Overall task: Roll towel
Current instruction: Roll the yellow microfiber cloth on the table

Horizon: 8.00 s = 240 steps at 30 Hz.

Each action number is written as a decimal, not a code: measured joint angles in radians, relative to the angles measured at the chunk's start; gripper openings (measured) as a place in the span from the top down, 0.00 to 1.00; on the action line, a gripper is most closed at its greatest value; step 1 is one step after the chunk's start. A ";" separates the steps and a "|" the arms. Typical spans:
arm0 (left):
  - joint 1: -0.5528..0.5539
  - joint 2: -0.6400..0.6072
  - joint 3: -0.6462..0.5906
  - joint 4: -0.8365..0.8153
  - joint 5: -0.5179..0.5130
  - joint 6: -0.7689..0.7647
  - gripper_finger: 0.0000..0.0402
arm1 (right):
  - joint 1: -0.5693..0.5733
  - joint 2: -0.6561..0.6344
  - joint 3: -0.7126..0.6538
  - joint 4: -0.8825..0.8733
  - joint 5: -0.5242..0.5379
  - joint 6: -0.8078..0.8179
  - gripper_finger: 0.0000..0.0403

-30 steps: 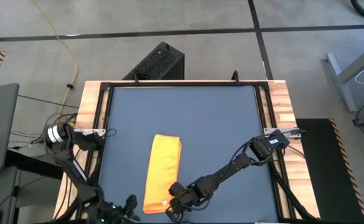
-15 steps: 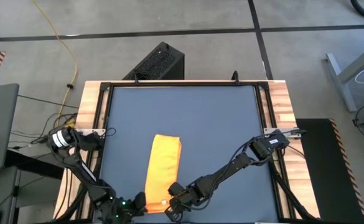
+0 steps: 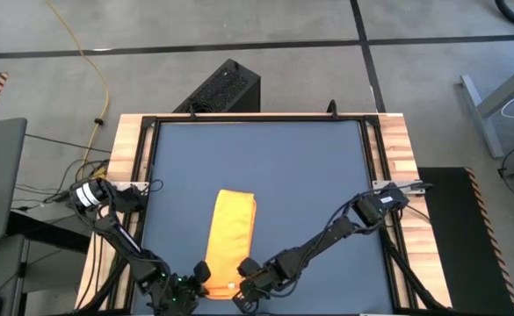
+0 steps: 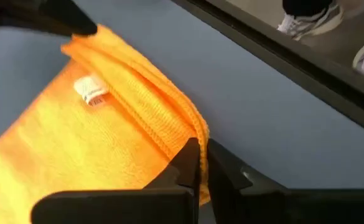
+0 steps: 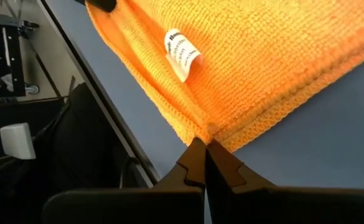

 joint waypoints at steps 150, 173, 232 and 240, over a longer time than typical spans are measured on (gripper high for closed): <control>0.272 -0.244 -0.393 0.480 0.573 -0.427 1.00 | 0.004 0.000 0.014 0.109 0.161 -0.912 0.85; 0.272 -0.244 -0.394 0.475 0.594 -0.407 1.00 | -0.084 0.001 0.014 -0.011 0.201 -0.910 0.46; 0.160 -0.492 -0.395 0.296 0.307 -0.294 0.85 | -0.070 0.000 0.015 -0.134 0.072 -0.450 0.96; -0.014 -0.379 -0.374 0.375 0.111 0.066 0.84 | -0.073 0.000 0.015 -0.132 0.072 -0.451 0.96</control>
